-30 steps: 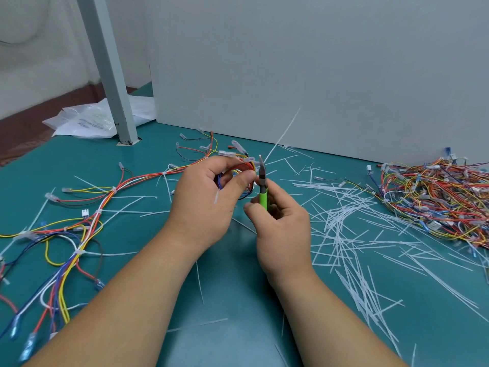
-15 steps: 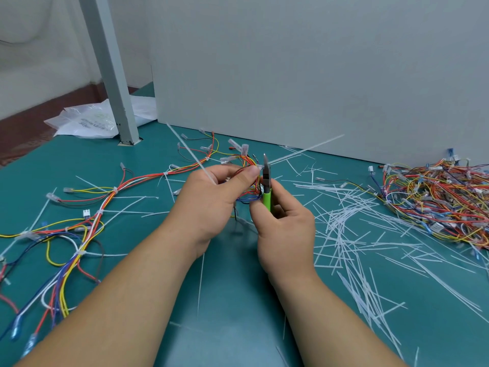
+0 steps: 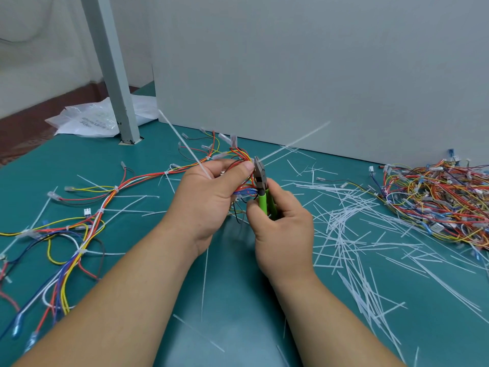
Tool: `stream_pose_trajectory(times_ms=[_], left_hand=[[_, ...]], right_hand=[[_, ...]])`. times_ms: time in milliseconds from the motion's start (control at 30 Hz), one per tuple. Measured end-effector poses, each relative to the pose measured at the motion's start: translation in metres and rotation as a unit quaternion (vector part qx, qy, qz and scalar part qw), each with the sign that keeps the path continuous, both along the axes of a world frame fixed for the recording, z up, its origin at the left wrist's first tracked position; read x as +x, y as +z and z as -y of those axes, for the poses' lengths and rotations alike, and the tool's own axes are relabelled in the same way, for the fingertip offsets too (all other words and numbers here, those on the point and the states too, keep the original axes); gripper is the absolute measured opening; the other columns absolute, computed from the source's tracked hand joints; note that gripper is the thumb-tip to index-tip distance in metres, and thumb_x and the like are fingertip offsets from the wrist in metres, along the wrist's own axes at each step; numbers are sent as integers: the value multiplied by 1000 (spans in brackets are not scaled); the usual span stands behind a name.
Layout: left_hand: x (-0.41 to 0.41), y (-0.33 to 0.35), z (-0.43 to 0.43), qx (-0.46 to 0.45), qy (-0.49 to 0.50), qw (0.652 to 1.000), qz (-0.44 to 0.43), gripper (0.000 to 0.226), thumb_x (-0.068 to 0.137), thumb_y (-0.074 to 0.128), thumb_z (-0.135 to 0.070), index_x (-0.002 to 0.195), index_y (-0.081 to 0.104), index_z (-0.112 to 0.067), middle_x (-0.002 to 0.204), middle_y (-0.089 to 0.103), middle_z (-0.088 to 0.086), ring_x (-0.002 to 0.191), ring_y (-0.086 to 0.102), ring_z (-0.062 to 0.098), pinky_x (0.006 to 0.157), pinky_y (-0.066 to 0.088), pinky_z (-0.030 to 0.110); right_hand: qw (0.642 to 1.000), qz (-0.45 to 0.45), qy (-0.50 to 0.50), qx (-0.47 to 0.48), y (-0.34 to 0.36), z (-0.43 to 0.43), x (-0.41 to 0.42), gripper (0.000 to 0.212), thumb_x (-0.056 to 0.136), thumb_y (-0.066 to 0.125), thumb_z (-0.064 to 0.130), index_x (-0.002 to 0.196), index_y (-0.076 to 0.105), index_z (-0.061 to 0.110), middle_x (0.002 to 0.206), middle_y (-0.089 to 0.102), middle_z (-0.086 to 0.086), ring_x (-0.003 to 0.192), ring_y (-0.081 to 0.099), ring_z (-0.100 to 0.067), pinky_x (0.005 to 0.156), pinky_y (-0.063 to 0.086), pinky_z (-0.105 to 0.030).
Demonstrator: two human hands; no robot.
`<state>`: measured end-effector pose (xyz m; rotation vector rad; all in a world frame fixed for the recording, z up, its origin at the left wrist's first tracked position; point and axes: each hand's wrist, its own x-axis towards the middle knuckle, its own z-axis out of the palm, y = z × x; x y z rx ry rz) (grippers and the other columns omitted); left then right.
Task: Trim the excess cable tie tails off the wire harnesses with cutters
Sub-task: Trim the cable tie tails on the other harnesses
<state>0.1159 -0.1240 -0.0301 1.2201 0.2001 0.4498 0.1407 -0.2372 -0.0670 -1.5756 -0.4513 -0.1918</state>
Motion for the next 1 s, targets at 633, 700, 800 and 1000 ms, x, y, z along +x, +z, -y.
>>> stream_pose_trajectory(times_ms=[633, 700, 800, 1000], left_hand=[[1, -6, -12, 141, 7, 990, 21, 8, 87, 76, -20, 84, 81, -25, 90, 78, -1, 84, 68, 10, 89, 55, 28], [1, -7, -11, 143, 13, 989, 17, 10, 89, 76, -17, 84, 81, -23, 92, 78, 2, 85, 68, 11, 90, 55, 31], [1, -7, -10, 143, 20, 989, 17, 6, 90, 75, -18, 86, 80, -18, 95, 78, 8, 86, 67, 13, 92, 54, 35], [3, -9, -5, 136, 40, 990, 9, 10, 92, 74, -15, 84, 80, -18, 88, 78, 3, 80, 66, 9, 83, 54, 26]], right_hand=[[999, -22, 30, 22, 1, 4, 0, 23, 80, 61, 6, 96, 75, 13, 64, 36, 8, 60, 27, -12, 52, 27, -21], [999, -20, 32, 20, 1, 5, 0, 17, 81, 61, 3, 92, 73, 9, 62, 32, 11, 59, 25, -11, 49, 24, -19], [999, -25, 32, 17, 2, 6, 2, 17, 84, 62, -4, 89, 72, 8, 63, 31, 9, 59, 24, -11, 49, 23, -20], [999, -32, 33, 16, 0, 4, 4, 17, 91, 63, -4, 89, 73, 10, 66, 34, 2, 62, 26, -14, 51, 24, -24]])
